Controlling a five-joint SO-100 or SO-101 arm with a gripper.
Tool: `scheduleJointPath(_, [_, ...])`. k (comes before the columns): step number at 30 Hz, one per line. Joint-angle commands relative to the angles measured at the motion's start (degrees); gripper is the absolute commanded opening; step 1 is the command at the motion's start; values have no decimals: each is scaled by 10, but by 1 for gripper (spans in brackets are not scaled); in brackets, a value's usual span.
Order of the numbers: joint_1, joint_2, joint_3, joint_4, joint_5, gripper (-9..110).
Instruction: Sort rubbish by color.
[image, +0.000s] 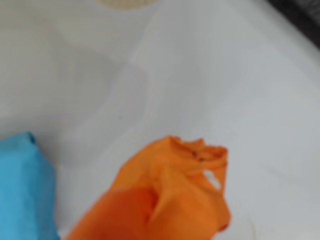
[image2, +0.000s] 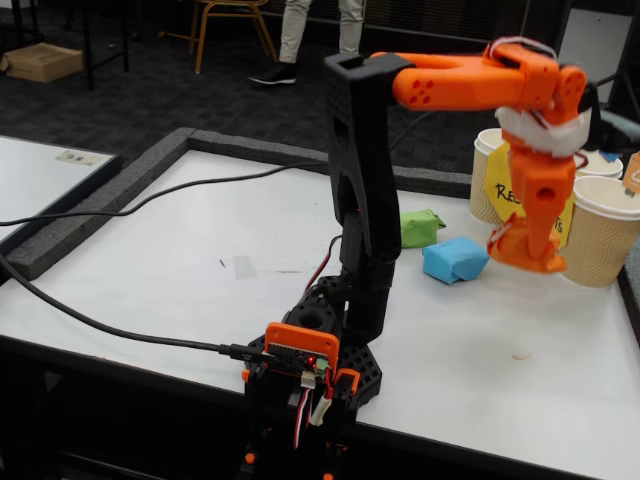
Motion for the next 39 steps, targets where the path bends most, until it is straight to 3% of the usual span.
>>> scheduleJointPath(1, [-7,110,-117,42,34,0])
scheduleJointPath(12, [-45,207,-181,98,97,0])
scheduleJointPath(25, [-68,286,-236,138,90,0])
scheduleJointPath(39, [-67,314,-345,178,-127,0])
